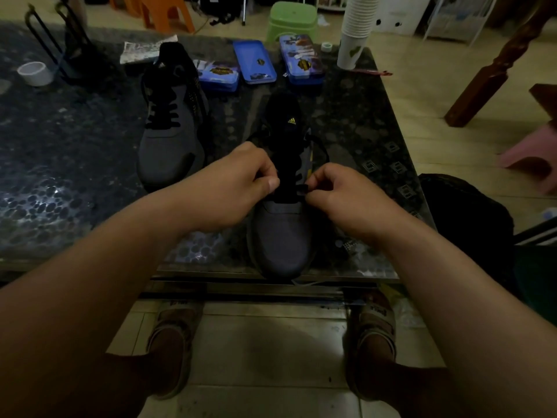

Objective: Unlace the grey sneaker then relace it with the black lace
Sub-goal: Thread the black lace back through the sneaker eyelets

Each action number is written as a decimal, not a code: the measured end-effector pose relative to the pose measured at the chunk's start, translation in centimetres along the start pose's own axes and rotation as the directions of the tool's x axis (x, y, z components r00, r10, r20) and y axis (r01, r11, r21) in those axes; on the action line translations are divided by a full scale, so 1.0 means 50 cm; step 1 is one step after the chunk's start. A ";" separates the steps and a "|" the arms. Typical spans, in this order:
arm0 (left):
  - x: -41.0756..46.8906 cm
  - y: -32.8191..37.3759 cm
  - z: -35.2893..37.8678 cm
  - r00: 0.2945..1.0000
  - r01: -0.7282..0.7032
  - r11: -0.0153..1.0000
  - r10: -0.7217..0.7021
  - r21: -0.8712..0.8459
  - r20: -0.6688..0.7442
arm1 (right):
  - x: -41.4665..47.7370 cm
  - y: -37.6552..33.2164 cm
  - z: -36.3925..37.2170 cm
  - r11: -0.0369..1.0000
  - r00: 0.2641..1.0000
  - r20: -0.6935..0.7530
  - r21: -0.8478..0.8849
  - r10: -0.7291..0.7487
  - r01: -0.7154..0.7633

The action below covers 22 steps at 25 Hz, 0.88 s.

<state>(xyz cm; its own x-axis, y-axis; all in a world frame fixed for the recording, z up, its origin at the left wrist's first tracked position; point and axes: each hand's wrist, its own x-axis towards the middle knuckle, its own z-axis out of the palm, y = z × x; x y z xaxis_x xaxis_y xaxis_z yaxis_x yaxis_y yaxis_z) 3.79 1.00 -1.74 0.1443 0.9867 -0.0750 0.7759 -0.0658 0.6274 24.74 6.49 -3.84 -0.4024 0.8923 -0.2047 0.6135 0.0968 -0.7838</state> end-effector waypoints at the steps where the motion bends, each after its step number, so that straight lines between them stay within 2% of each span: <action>1: 0.000 -0.001 -0.001 1.000 0.028 0.999 -0.027 -0.025 0.010 | 0.000 0.000 0.000 1.000 1.000 0.001 -0.001 -0.002 0.002; 4: 0.001 -0.012 -0.003 0.991 0.116 0.978 -0.125 -0.174 -0.041 | 0.004 0.007 -0.002 0.996 0.998 -0.056 0.083 -0.011 0.016; 5: 0.000 -0.016 -0.002 0.988 0.113 0.979 -0.129 -0.169 -0.085 | 0.005 0.007 -0.003 0.994 0.996 -0.083 0.097 -0.033 0.041; 8: -0.005 -0.022 0.000 0.989 -0.006 0.999 0.011 0.041 -0.146 | 0.008 0.007 -0.007 0.970 0.962 -0.152 -0.124 -0.225 0.207; 11: -0.006 -0.022 -0.001 0.975 -0.100 0.987 0.122 0.126 -0.183 | 0.003 0.001 -0.007 0.922 0.926 -0.161 -0.250 -0.340 0.295; 17: 0.000 -0.025 0.006 0.943 -0.190 0.935 0.258 0.301 -0.208 | 0.001 -0.012 -0.008 0.840 0.880 -0.145 -0.400 -0.452 0.366; 22: 0.003 -0.027 -0.004 0.952 -0.200 0.931 0.258 0.304 -0.163 | 0.007 -0.012 -0.025 0.786 0.882 -0.036 -0.472 -0.470 0.400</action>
<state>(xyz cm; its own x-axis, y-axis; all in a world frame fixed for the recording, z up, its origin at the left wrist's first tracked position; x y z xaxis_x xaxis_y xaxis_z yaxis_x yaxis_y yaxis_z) 2.63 1.28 -2.46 0.2375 0.9469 0.2166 0.8804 -0.3041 0.3639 25.08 7.27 -2.72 -0.6188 0.7572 0.2090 0.6418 0.6408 -0.4213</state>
